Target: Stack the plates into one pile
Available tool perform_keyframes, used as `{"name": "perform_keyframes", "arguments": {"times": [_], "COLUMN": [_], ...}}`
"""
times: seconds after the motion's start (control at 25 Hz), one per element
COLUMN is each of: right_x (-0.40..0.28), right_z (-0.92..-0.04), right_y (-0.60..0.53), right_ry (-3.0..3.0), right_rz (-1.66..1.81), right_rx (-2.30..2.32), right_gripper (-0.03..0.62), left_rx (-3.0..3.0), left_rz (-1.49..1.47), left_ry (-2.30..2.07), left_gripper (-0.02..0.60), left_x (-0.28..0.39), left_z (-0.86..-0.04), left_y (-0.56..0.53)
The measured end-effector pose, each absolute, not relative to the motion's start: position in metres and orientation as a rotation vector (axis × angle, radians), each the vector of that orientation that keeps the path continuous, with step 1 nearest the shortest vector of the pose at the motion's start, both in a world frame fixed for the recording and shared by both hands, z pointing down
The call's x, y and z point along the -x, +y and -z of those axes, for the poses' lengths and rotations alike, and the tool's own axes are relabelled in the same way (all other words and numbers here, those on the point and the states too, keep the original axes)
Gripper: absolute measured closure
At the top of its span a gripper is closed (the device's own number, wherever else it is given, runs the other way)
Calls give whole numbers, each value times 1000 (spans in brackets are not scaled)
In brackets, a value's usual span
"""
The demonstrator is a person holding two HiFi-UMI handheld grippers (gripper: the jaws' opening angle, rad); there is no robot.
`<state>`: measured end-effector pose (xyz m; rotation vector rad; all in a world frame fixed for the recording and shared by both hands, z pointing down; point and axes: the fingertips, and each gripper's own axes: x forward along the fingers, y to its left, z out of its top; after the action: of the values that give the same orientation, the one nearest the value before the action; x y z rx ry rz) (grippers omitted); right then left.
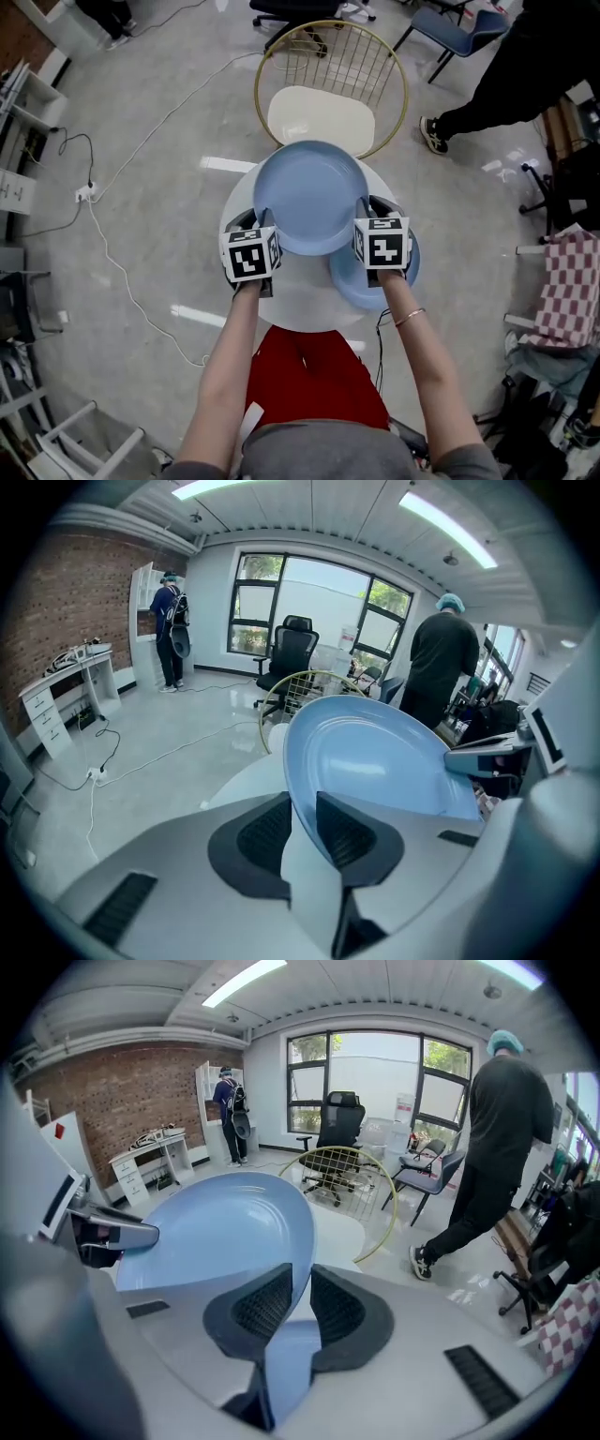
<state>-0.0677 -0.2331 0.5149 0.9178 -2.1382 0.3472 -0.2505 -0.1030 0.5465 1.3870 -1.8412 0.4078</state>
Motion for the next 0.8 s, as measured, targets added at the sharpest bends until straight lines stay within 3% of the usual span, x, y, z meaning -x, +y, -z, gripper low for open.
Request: {"name": "perform_keyframes", "arguments": {"times": [0.8], "right_x": [-118], "right_z": [-505], "right_y": [-176], "right_ry": [-1953], "right_rz": [-569], "right_rx": [-1377], "right_gripper": [516], "left_rx": [-1798], "left_rz": [-640], "left_ry": [-1561], "left_gripper": [488], "left_x": [103], "left_z": [-532], "left_y": [-134]}}
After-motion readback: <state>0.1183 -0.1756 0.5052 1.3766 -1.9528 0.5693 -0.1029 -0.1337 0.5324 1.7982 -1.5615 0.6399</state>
